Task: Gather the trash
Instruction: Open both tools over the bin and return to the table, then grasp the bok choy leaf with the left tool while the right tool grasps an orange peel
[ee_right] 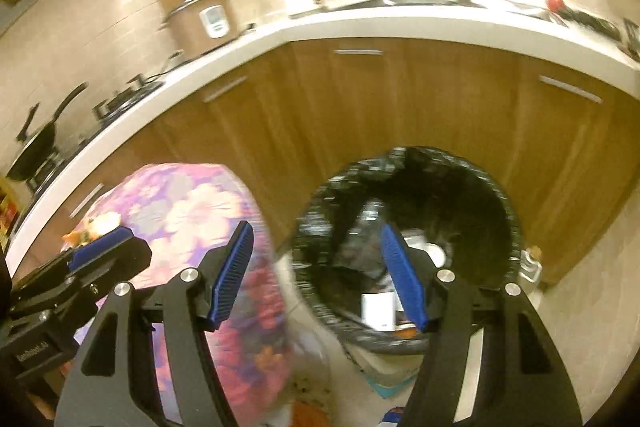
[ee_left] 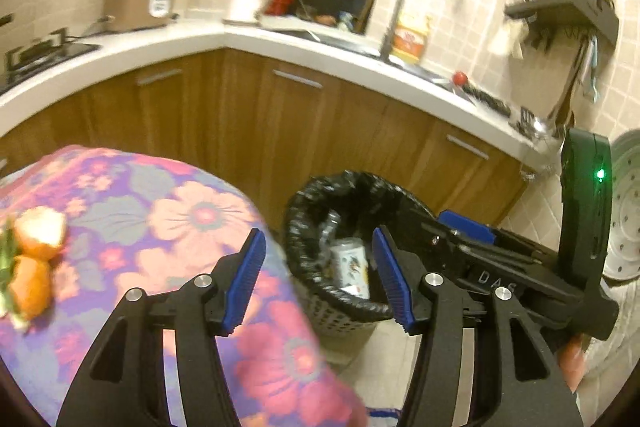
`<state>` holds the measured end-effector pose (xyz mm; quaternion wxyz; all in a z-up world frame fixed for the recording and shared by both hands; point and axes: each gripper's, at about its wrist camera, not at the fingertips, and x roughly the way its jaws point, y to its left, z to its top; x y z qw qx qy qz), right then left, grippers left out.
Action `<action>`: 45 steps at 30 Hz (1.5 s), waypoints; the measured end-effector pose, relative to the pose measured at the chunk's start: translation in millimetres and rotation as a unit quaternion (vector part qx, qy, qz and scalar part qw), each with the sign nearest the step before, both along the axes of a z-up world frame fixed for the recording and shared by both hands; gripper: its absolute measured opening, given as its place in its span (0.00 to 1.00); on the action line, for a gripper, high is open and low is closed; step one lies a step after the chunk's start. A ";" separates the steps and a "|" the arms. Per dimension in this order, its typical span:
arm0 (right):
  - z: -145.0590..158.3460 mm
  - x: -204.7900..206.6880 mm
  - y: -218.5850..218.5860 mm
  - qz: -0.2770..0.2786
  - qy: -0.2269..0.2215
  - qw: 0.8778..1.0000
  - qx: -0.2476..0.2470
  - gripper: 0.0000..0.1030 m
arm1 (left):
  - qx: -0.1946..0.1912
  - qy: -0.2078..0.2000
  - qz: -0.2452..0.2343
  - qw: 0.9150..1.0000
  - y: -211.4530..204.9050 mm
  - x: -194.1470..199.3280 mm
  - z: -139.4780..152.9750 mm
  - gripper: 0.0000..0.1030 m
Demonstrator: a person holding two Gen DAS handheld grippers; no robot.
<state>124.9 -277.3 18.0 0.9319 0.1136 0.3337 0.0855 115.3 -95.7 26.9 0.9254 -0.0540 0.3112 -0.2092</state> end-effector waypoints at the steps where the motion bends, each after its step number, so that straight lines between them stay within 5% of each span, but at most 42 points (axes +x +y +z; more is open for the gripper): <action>1: 2.2 -0.8 9.4 0.010 -0.002 1.000 -0.001 0.61 | -0.001 -0.004 0.009 1.000 9.5 -4.3 3.0 0.53; 15: 9.7 -0.6 176.6 0.165 0.000 0.986 -0.023 0.61 | -0.040 -0.020 0.172 0.984 179.4 -54.7 18.9 0.56; 20: 5.7 2.5 227.2 0.208 0.017 0.978 -0.030 0.61 | -0.028 0.002 0.253 0.967 242.3 -73.0 -0.5 0.56; 28: -7.5 14.5 298.0 0.240 0.024 0.969 -0.053 0.61 | -0.079 0.071 0.354 0.929 319.1 -76.3 -37.8 0.54; 34: -21.7 23.2 321.2 0.242 0.027 0.968 -0.055 0.60 | -0.111 0.090 0.330 0.933 333.9 -62.0 -46.3 0.54; 39: -36.8 31.0 325.0 0.238 0.043 0.969 -0.053 0.60 | -0.182 0.124 0.283 0.934 339.0 -30.6 -58.6 0.54; 45: -41.7 35.4 331.7 0.240 0.050 0.968 -0.064 0.60 | -0.175 0.146 0.283 0.932 331.0 4.8 -77.2 0.51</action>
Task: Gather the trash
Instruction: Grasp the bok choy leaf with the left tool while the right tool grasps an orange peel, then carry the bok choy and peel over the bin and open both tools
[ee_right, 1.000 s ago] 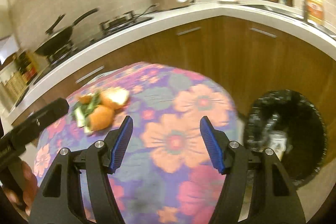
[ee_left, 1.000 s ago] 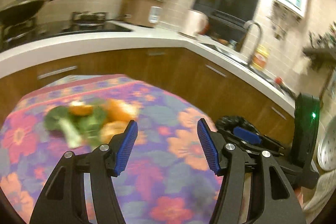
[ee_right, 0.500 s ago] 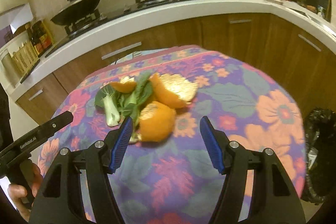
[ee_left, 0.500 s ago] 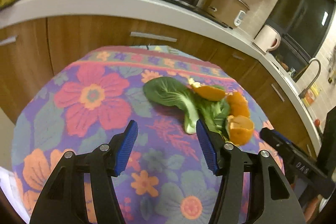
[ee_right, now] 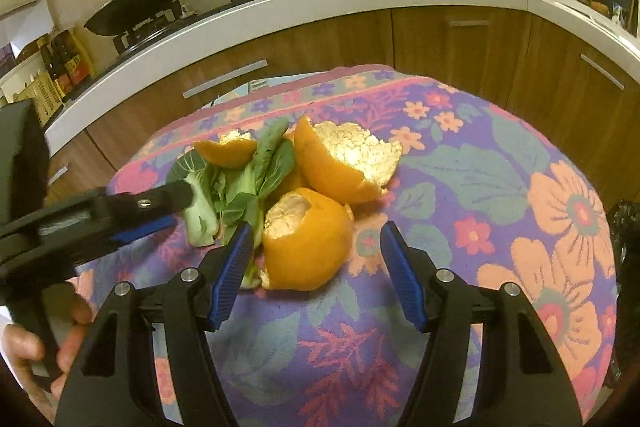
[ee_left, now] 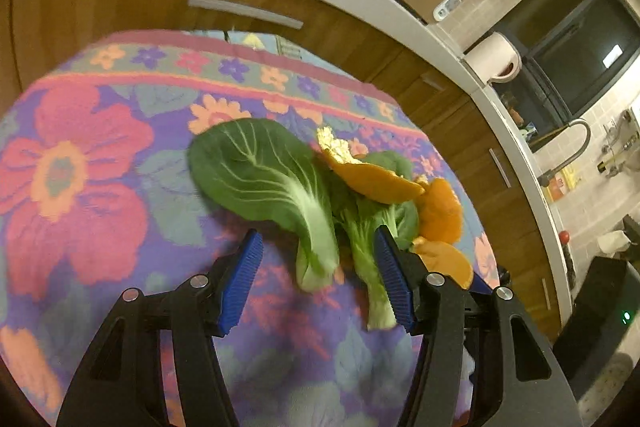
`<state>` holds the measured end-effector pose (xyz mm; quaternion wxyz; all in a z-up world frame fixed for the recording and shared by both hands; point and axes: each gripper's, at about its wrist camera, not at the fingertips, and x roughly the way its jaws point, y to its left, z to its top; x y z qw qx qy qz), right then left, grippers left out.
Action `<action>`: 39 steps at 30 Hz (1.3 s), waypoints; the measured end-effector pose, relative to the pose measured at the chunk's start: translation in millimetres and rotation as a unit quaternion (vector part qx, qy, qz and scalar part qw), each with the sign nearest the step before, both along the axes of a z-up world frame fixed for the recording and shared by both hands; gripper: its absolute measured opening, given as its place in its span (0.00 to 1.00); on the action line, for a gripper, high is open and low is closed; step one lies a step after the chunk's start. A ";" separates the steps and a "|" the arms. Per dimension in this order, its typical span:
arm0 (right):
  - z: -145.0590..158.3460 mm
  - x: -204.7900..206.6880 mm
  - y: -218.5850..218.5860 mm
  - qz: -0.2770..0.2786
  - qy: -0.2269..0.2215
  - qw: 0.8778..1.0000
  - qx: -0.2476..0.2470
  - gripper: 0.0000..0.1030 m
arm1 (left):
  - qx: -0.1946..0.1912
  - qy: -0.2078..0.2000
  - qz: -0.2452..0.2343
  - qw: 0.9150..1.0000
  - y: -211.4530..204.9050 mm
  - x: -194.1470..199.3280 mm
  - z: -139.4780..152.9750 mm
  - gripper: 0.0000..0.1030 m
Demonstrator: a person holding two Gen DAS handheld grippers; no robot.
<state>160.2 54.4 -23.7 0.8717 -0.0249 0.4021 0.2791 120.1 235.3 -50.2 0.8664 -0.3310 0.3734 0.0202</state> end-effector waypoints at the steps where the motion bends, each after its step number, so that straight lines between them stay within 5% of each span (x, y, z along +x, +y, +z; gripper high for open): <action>1: -0.6 1.2 0.1 -0.001 0.002 1.000 -0.001 0.60 | 0.005 0.001 0.000 1.000 -1.9 4.3 -2.1 0.51; 8: -5.3 9.8 0.0 -0.008 0.017 1.000 0.001 0.58 | 0.035 -0.016 0.003 0.999 -8.9 14.8 -3.0 0.50; 10: -6.8 9.8 2.8 -0.007 0.018 1.000 -0.005 0.45 | 0.036 -0.016 0.007 0.999 -7.7 15.2 -3.3 0.46; 13: -6.5 8.5 3.8 -0.005 0.014 1.000 -0.005 0.35 | 0.036 -0.015 0.013 0.999 -6.5 14.6 -3.7 0.38; 16: -5.4 5.0 4.7 -0.003 0.006 1.000 -0.010 0.31 | 0.024 -0.010 0.011 1.000 -3.4 16.4 -7.8 0.16; 26: 0.4 -6.3 0.1 0.006 -0.008 1.000 -0.004 0.25 | 0.027 -0.009 0.038 0.999 4.5 -9.1 -7.1 0.13; 39: 12.5 -36.9 -38.4 0.013 -0.016 0.998 0.064 0.20 | 0.101 -0.035 0.033 0.994 -14.6 -85.9 14.6 0.13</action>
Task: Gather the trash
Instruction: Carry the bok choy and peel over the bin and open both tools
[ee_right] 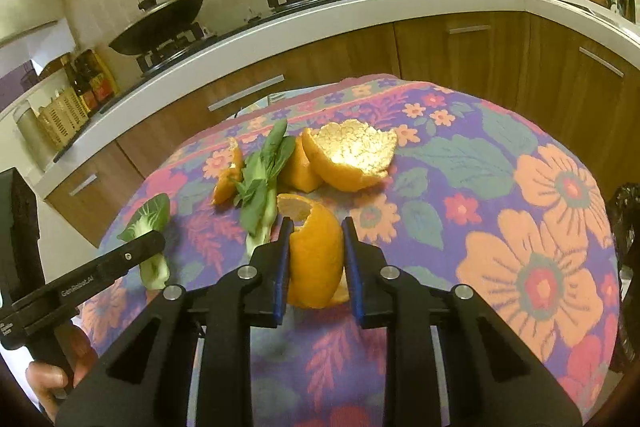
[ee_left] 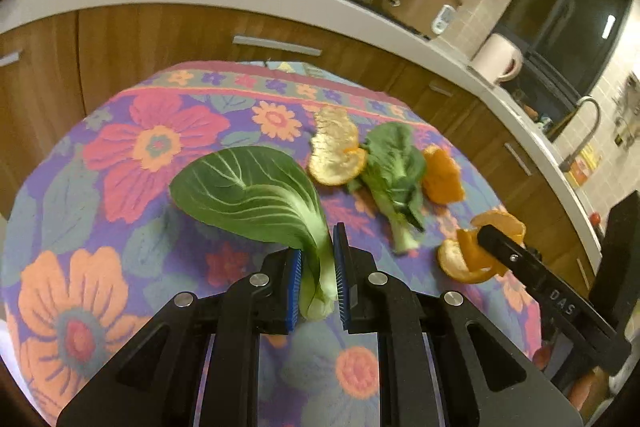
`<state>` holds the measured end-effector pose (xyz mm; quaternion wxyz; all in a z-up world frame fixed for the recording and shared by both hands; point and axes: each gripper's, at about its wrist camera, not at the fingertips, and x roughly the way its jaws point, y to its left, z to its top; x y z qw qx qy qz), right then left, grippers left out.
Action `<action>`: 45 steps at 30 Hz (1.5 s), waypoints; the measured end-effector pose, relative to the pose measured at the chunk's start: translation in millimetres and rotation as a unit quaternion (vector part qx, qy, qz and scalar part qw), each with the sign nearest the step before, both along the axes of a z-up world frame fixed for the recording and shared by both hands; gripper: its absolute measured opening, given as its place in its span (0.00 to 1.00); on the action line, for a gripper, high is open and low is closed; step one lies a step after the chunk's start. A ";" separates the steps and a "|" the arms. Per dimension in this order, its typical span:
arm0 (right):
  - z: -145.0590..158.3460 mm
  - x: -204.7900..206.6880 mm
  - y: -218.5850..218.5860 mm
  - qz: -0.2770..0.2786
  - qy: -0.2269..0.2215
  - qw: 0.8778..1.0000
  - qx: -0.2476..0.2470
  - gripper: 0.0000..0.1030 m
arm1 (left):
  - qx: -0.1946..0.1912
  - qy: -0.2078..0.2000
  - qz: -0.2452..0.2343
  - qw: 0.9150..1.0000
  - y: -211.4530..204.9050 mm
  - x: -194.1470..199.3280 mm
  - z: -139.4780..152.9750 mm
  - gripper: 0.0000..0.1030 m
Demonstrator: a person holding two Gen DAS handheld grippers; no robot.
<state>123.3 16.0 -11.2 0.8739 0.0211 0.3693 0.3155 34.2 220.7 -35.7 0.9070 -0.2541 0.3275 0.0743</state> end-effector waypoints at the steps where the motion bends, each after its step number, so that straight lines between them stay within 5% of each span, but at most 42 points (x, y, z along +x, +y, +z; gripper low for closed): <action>1: 1.0 -2.7 -2.6 0.000 -0.002 1.000 0.002 0.20 | 0.004 -0.006 -0.005 1.000 -3.5 -3.7 2.6 0.13; 10: 20.6 -26.3 -57.9 -0.023 -0.034 0.999 0.024 0.20 | 0.034 -0.039 -0.048 0.998 -42.9 -14.5 24.9 0.13; 21: 46.4 -23.1 -166.8 -0.117 -0.070 0.990 0.022 0.20 | 0.039 -0.062 -0.120 0.990 -123.1 5.5 40.6 0.13; 34: 37.8 12.3 -324.0 -0.257 -0.046 0.964 0.046 0.20 | 0.065 -0.076 -0.283 0.954 -290.8 83.6 60.6 0.13; 45: -24.1 48.9 -391.8 -0.318 0.051 0.945 0.064 0.20 | 0.040 -0.008 -0.370 0.928 -389.9 150.8 20.1 0.13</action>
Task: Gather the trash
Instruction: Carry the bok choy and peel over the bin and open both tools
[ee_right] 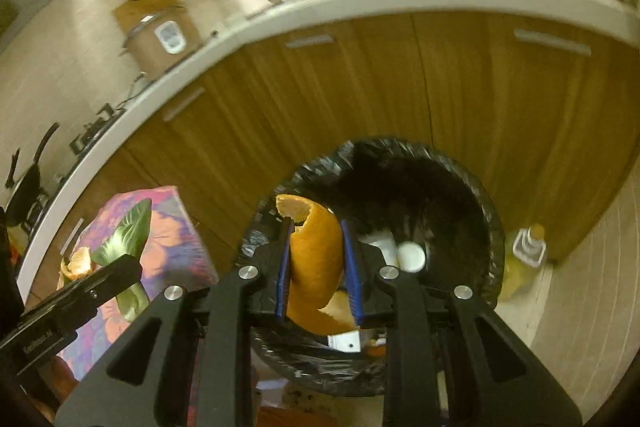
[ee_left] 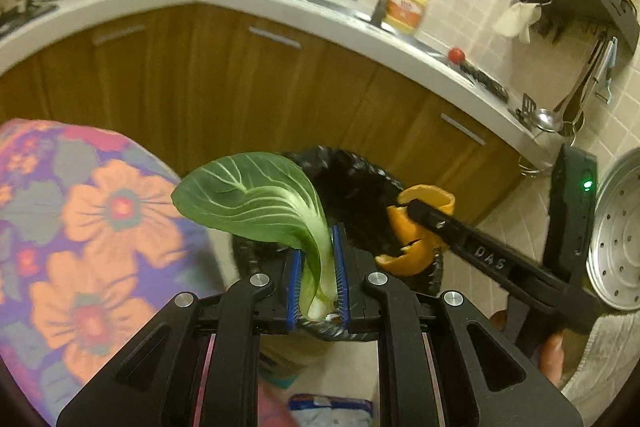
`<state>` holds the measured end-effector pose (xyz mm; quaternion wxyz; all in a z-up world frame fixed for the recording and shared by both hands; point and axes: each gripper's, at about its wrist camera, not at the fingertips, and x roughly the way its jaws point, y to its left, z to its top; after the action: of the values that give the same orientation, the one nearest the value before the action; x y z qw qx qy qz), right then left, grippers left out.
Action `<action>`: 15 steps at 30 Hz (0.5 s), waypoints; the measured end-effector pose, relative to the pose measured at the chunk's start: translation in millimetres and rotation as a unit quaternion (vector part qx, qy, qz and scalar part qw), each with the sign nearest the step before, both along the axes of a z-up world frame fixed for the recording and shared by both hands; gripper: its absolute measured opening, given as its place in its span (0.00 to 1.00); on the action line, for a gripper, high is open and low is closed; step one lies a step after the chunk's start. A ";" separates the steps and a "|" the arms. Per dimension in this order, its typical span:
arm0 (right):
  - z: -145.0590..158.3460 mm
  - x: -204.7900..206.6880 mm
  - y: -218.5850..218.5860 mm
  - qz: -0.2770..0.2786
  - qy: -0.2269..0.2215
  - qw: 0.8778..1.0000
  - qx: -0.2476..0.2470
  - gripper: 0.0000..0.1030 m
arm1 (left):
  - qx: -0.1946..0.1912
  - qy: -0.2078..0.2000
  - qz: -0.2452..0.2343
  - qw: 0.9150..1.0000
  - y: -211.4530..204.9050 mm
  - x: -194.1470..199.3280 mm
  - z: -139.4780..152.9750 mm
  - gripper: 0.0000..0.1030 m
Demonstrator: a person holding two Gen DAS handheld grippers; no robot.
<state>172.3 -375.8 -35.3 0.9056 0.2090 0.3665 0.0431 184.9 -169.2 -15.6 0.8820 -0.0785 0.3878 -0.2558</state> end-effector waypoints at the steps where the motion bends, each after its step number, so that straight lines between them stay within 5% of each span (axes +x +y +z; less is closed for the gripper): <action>1: -6.0 3.6 -4.7 -0.004 0.008 1.000 0.007 0.20 | -0.002 0.005 -0.004 1.000 -2.4 3.6 -2.8 0.13; 6: -16.9 8.7 -16.5 -0.014 0.022 1.000 0.013 0.23 | 0.000 0.031 -0.028 0.999 -25.7 21.1 -17.0 0.15; 9: -18.0 9.4 -20.8 -0.018 0.025 0.999 0.013 0.29 | -0.006 0.039 -0.038 0.998 -30.7 25.8 -21.5 0.38; 12: -16.3 5.8 -22.0 -0.022 0.021 1.000 0.007 0.47 | -0.005 0.039 -0.045 0.998 -31.4 23.7 -22.3 0.45; 15: -13.1 1.9 -20.7 -0.019 0.015 1.000 0.011 0.48 | -0.005 0.040 -0.051 0.998 -31.1 20.5 -21.9 0.46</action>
<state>174.1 -396.5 -48.4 0.8985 0.2259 0.3755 0.0271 205.4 -200.3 -37.5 0.8513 -0.0730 0.4252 -0.2987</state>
